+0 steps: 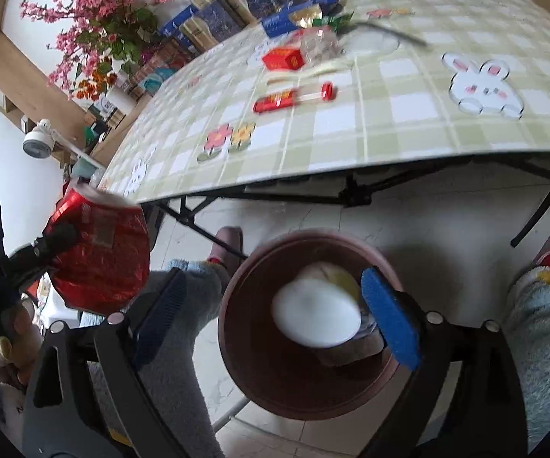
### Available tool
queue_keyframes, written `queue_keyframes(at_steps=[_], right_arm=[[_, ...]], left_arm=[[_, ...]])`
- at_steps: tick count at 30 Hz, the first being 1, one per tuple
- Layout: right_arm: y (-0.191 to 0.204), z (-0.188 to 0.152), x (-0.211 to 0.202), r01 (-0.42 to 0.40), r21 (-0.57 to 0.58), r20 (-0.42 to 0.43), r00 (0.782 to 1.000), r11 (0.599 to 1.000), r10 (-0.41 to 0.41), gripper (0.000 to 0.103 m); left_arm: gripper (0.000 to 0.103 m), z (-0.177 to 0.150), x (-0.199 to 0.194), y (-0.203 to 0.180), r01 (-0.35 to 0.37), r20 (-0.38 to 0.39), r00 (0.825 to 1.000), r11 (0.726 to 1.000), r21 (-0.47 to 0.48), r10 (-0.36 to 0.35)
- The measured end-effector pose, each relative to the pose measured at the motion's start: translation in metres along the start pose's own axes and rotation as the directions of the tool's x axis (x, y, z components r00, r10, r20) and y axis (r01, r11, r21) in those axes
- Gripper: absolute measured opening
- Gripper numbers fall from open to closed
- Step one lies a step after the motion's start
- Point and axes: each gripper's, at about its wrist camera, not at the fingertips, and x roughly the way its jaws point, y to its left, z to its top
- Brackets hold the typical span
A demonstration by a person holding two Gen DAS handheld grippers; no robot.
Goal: Collect trash
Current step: 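Lower the red can into the bin and open the left gripper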
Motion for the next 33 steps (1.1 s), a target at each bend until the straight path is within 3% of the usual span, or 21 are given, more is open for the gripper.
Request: queue_keyframes(at_steps=[5, 13, 19, 28, 33], right_arm=[[-0.002, 0.009, -0.02, 0.039, 0.009, 0.102, 0.994, 0.999, -0.04, 0.097], [-0.015, 0.007, -0.039, 0.115, 0.063, 0.22, 0.967, 0.991, -0.126, 0.097], [-0.022, -0.002, -0.035, 0.15, 0.102, 0.223, 0.96, 0.983, -0.17, 0.097], [-0.028, -0.006, -0.03, 0.173, 0.138, 0.204, 0.959, 0.975, -0.199, 0.097], [-0.028, -0.009, -0.028, 0.179, 0.134, 0.194, 0.96, 0.975, -0.203, 0.097]], left_arm=[[0.007, -0.003, 0.012, -0.002, -0.013, -0.037, 0.999, 1.0, 0.017, 0.013], [0.007, -0.011, 0.053, -0.014, -0.039, -0.122, 0.991, 0.986, 0.161, 0.059], [0.007, -0.033, 0.082, -0.022, -0.032, -0.145, 0.986, 0.957, 0.287, 0.076], [0.007, -0.041, 0.104, -0.001, -0.025, -0.222, 0.972, 0.978, 0.206, 0.072], [0.007, -0.04, 0.105, 0.005, -0.02, -0.224, 0.973, 0.985, 0.171, 0.059]])
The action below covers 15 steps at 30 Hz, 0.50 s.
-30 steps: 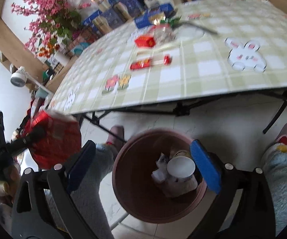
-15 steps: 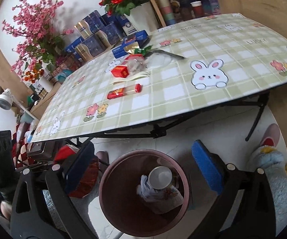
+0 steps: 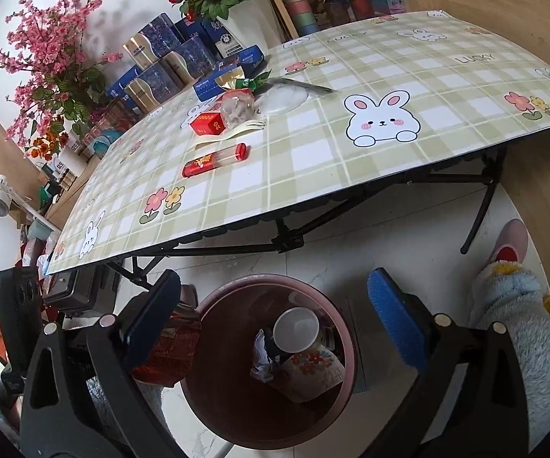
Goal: Collect trash
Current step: 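Lower the red can into the bin and open the left gripper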
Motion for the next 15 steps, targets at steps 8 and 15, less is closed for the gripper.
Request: queue_keyframes(at_steps=[8, 15], right_arm=[[0.001, 0.0, 0.0011, 0.005, 0.0, -0.003, 1.0, 1.0, -0.005, 0.097], [-0.0005, 0.0, 0.0012, 0.009, 0.003, -0.003, 1.0, 1.0, -0.009, 0.097]], left_arm=[[0.007, 0.0004, 0.0009, -0.0034, -0.007, -0.008, 1.0, 1.0, 0.02, 0.007], [0.01, 0.0007, -0.0015, -0.0017, -0.008, -0.001, 1.0, 1.0, 0.013, 0.008]])
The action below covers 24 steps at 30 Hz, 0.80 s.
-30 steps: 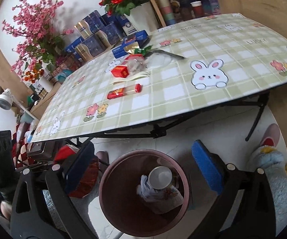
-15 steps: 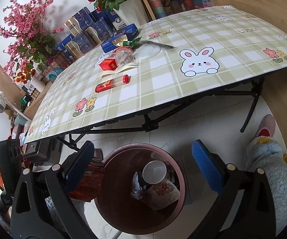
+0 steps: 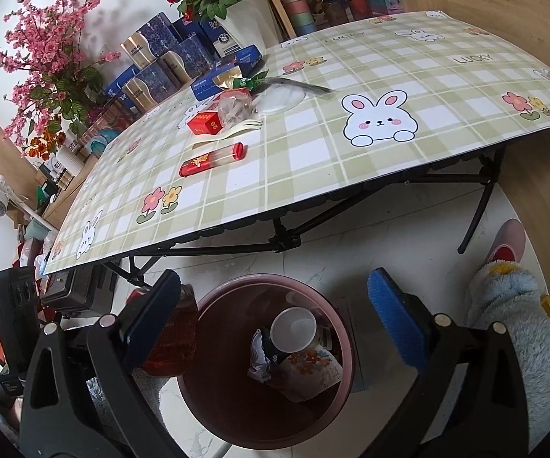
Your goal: Collect trash
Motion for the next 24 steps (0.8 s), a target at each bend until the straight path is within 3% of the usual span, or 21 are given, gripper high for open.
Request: queue_keyframes(at_steps=[4, 11, 16, 24], right_arm=[[-0.001, 0.001, 0.0, 0.003, 0.003, 0.001, 1.0, 1.0, -0.003, 0.097], [-0.001, 0.001, 0.0, 0.002, 0.003, 0.001, 1.0, 1.0, -0.002, 0.097], [-0.003, 0.002, 0.001, 0.006, 0.005, 0.0, 1.0, 1.0, -0.006, 0.097], [0.004, 0.011, -0.005, 0.056, -0.078, 0.053, 0.997, 0.995, -0.052, 0.097]], left_arm=[[0.031, 0.001, -0.004, 0.0, -0.001, 0.018, 1.0, 1.0, -0.002, 0.001], [0.044, 0.003, -0.01, 0.007, -0.02, 0.05, 0.999, 0.999, -0.031, 0.021], [0.048, 0.005, -0.019, 0.012, -0.034, 0.097, 0.994, 0.997, -0.062, 0.04], [0.077, 0.015, -0.046, 0.028, -0.079, 0.225, 0.968, 0.984, -0.158, 0.114]])
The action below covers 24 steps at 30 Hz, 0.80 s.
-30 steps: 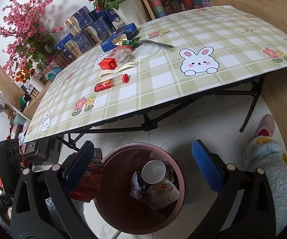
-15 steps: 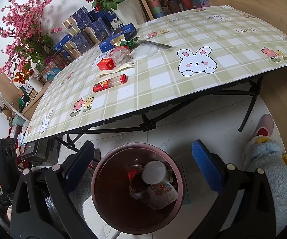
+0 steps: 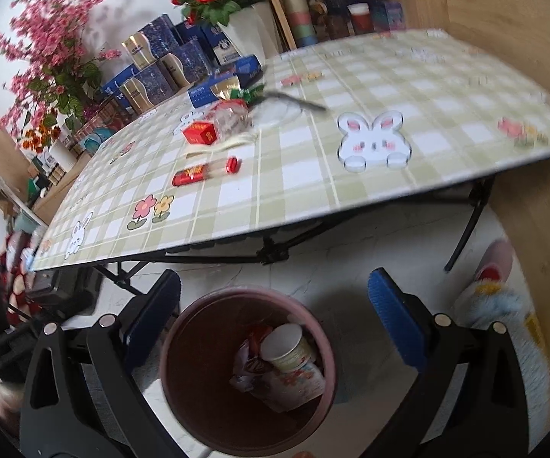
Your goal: Collect trash
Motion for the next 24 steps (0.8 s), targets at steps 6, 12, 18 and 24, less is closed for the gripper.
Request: queue_keyframes(at_steps=[6, 12, 18, 24], right_arm=[[0.007, 0.019, -0.001, 0.01, -0.11, 0.033, 0.999, 0.994, -0.007, 0.097], [0.009, 0.047, 0.009, -0.046, -0.155, 0.052, 0.997, 0.987, 0.055, 0.097], [0.022, 0.088, 0.041, -0.031, -0.254, -0.013, 1.0, 0.967, 0.029, 0.097], [0.037, 0.121, 0.074, 0.022, -0.359, 0.006, 1.0, 0.933, -0.022, 0.097]], left_arm=[[0.079, 0.025, 0.001, -0.009, -0.048, 0.032, 0.998, 0.994, 0.093, 0.045], [0.079, 0.055, 0.004, -0.014, -0.065, 0.076, 0.995, 0.992, 0.104, 0.057], [0.091, 0.078, 0.009, -0.014, -0.113, 0.112, 0.989, 0.984, 0.137, 0.098], [0.097, 0.093, 0.015, -0.016, -0.176, 0.15, 0.978, 0.965, 0.195, 0.148]])
